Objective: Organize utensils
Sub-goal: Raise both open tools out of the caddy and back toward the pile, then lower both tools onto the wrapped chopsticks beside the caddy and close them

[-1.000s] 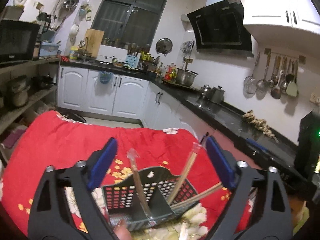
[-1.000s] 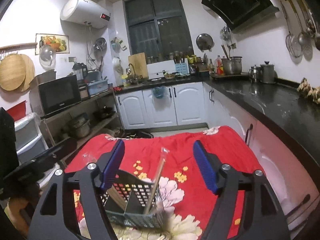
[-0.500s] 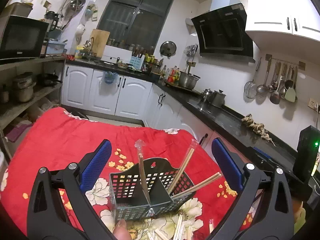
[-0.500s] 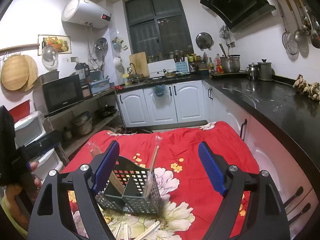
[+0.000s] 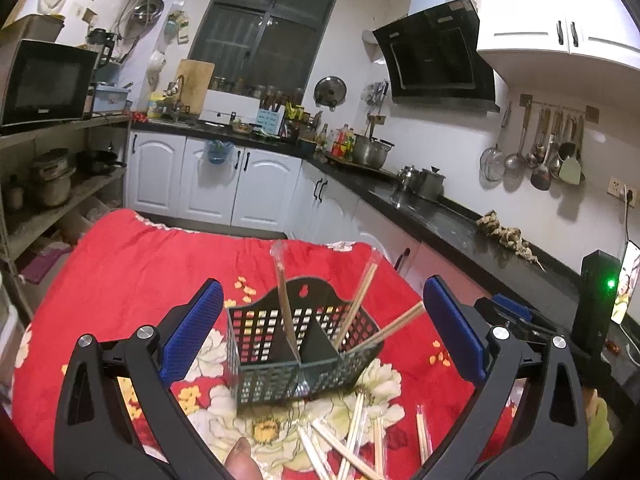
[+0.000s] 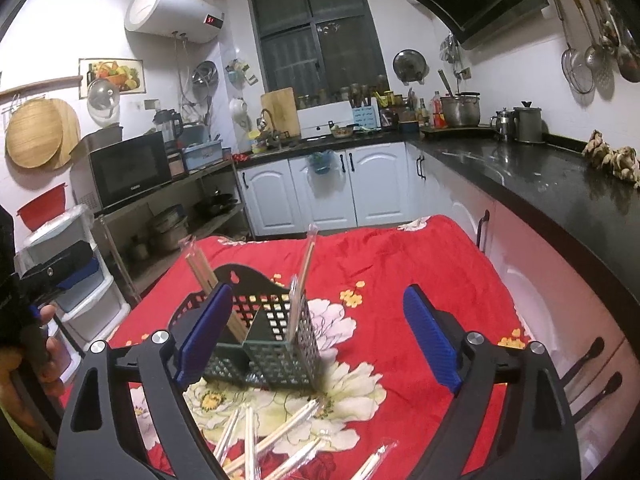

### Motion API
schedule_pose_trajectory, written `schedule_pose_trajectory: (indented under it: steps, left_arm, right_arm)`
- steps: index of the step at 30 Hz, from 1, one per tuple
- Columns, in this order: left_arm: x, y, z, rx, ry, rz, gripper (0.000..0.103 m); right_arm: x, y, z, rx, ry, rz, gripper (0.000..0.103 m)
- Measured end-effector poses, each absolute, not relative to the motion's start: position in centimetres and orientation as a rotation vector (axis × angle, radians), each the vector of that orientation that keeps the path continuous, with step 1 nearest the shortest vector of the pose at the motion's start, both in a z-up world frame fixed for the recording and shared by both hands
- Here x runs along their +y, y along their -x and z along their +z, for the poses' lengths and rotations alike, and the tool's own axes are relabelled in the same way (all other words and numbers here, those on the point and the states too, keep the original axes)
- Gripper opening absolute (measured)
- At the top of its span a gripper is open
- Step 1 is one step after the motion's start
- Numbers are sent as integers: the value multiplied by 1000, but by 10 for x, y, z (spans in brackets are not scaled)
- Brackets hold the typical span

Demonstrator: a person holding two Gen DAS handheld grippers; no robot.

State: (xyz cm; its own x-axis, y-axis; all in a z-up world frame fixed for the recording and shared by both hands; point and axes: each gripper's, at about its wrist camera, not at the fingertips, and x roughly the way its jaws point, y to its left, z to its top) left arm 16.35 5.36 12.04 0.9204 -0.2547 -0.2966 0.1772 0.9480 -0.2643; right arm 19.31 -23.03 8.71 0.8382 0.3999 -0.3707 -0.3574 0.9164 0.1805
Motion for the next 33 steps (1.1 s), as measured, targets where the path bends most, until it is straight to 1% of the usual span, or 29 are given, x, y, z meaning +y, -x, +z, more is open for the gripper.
schedule_pose_trajectory:
  steps: [21,33]
  left_arm:
    - [62,-141,80,432,265,-177,92]
    - [62,-147,34,568,283,-181,92]
  right_arm:
    - [-216,-165,62,474,-40,458,86]
    - [-203,-162,39,542,26,481,85]
